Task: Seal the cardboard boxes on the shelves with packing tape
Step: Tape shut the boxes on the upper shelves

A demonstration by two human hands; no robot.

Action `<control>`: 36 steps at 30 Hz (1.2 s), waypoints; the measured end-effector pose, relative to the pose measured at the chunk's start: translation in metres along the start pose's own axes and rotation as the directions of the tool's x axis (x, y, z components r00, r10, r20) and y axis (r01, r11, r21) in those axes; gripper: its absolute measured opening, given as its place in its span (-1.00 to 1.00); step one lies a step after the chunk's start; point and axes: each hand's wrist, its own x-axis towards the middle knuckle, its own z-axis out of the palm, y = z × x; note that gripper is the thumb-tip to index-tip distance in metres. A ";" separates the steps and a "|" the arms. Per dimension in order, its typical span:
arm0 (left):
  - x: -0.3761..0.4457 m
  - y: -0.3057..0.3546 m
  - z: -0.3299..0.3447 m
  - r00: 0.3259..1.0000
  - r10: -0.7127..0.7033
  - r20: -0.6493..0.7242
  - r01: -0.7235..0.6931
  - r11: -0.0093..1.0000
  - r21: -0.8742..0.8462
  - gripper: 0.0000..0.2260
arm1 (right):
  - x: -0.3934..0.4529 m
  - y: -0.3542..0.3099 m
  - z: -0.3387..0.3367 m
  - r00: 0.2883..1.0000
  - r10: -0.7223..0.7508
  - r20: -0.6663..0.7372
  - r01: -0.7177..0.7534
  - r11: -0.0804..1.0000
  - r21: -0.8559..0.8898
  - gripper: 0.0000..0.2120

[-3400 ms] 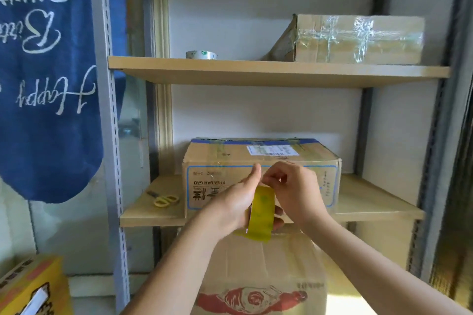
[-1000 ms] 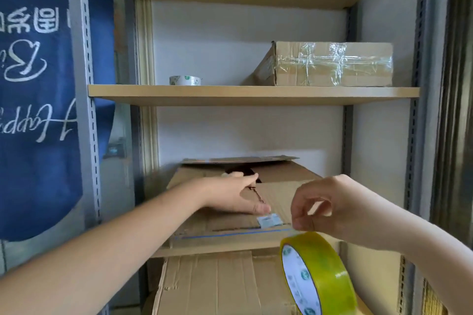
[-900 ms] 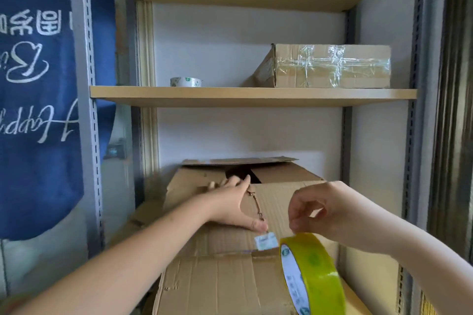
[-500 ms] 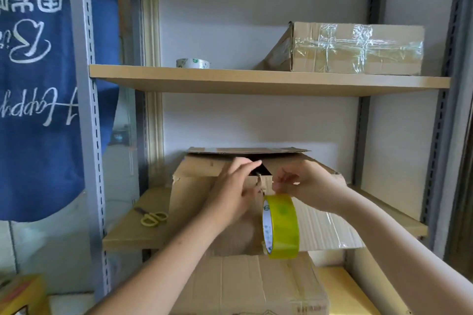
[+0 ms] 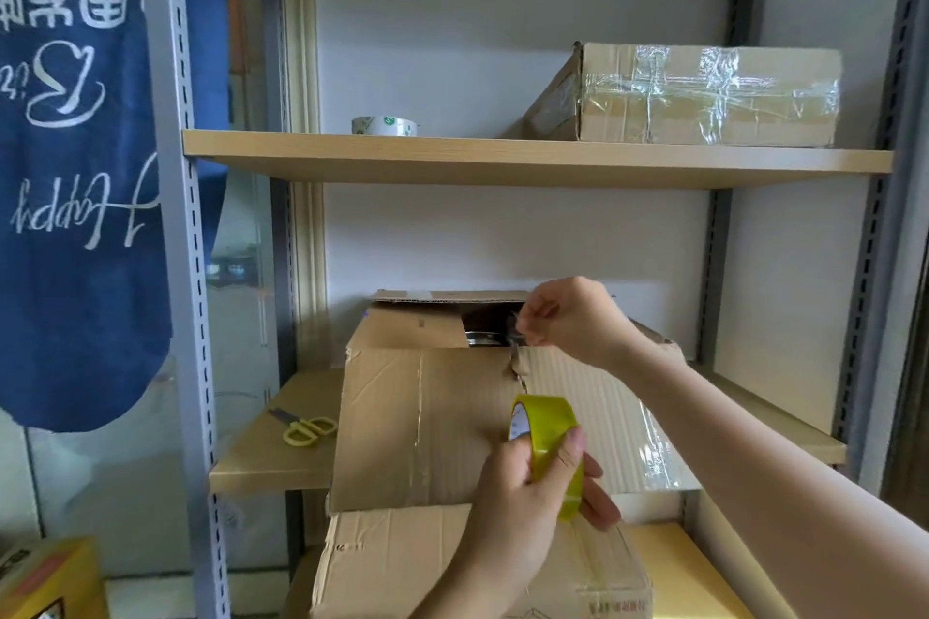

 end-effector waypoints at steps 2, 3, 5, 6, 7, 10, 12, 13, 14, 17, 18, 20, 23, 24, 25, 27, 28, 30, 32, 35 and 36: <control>-0.003 0.001 0.002 1.000 -0.029 -0.012 0.027 0.996 -0.084 -0.65 | 0.010 -0.001 0.007 1.000 -0.022 0.006 0.022 0.997 -0.078 -0.86; -0.003 0.001 0.002 0.999 -0.038 0.009 0.039 0.992 -0.121 -0.70 | 0.015 -0.002 0.009 0.999 -0.021 -0.026 0.019 0.996 -0.084 -0.86; -0.005 0.001 0.003 0.996 -0.046 0.073 0.057 0.986 -0.154 -0.74 | 0.024 0.000 0.011 0.998 0.001 -0.062 -0.008 0.993 -0.114 -0.86; -0.008 0.003 0.005 0.995 -0.047 0.088 0.061 0.985 -0.160 -0.73 | 0.027 0.002 0.013 0.999 0.032 -0.035 -0.036 0.990 -0.136 -0.86; -0.010 0.000 0.007 0.995 -0.050 0.091 0.064 0.986 -0.154 -0.73 | 0.028 0.006 0.016 0.998 0.070 0.006 -0.068 0.986 -0.151 -0.86; -0.018 -0.002 0.012 0.988 -0.128 0.087 0.144 0.969 -0.203 -0.68 | 0.030 0.015 0.025 0.990 0.134 0.053 -0.124 0.979 -0.160 -0.91; -0.018 -0.006 0.015 0.988 -0.145 0.060 0.156 0.958 -0.242 -0.65 | 0.032 0.018 0.028 0.989 0.145 0.042 -0.137 0.980 -0.145 -0.96; -0.018 -0.008 0.015 0.988 -0.146 0.041 0.152 0.960 -0.235 -0.63 | 0.033 0.019 0.028 0.986 0.162 0.046 -0.154 0.978 -0.140 -0.96; -0.018 -0.008 0.017 0.989 -0.145 0.038 0.150 0.962 -0.229 -0.62 | 0.034 0.020 0.028 0.980 0.190 0.062 -0.181 0.974 -0.137 -0.95; -0.019 -0.016 0.021 0.990 -0.138 0.026 0.140 0.963 -0.229 -0.67 | 0.039 0.019 0.031 0.957 0.261 0.127 -0.226 0.945 -0.236 -0.90; -0.020 -0.018 0.022 0.990 -0.140 0.016 0.140 0.965 -0.223 -0.69 | 0.040 0.018 0.031 0.952 0.270 0.147 -0.214 0.926 -0.311 -0.81; -0.022 -0.026 0.023 0.991 -0.133 -0.006 0.128 0.969 -0.211 -0.68 | 0.043 0.019 0.034 0.946 0.283 0.156 -0.209 0.904 -0.373 -0.52; -0.024 -0.030 0.021 0.992 -0.120 -0.040 0.109 0.973 -0.204 -0.68 | 0.039 0.018 0.032 0.982 0.161 0.095 -0.126 0.945 -0.303 -0.32; -0.025 -0.028 0.020 0.993 -0.109 -0.049 0.096 0.972 -0.215 -0.68 | 0.034 0.019 0.033 0.997 0.016 0.073 0.009 0.945 -0.327 -0.46; -0.025 -0.027 0.019 0.994 -0.105 -0.040 0.093 0.971 -0.221 -0.69 | 0.027 0.022 0.037 0.992 -0.119 0.040 0.126 0.930 -0.346 -0.69; -0.020 -0.029 0.017 0.994 -0.109 -0.020 0.102 0.969 -0.227 -0.69 | 0.009 0.024 0.045 0.973 -0.225 0.051 0.229 0.915 -0.333 -0.75; -0.019 -0.030 0.016 0.992 -0.123 -0.034 0.113 0.969 -0.221 -0.69 | 0.001 0.025 0.048 0.974 -0.206 0.091 0.225 0.905 -0.361 -0.63; -0.024 -0.041 0.018 0.979 -0.192 -0.070 0.179 0.971 -0.160 -0.62 | -0.008 0.025 0.052 0.974 -0.184 0.134 0.226 0.848 -0.479 -0.56; -0.038 -0.073 0.026 0.963 -0.268 -0.021 0.268 0.964 -0.003 -0.43 | -0.006 0.024 0.054 0.967 -0.226 0.120 0.254 0.805 -0.537 -0.54; -0.066 -0.123 0.031 0.954 -0.275 -0.121 0.297 0.921 0.252 -0.61 | 0.000 0.025 0.058 0.959 -0.269 0.087 0.268 0.765 -0.585 -0.54; -0.067 -0.131 0.030 0.937 -0.318 -0.147 0.345 0.913 0.218 -0.65 | 0.000 0.028 0.060 0.957 -0.280 0.082 0.273 0.757 -0.593 -0.55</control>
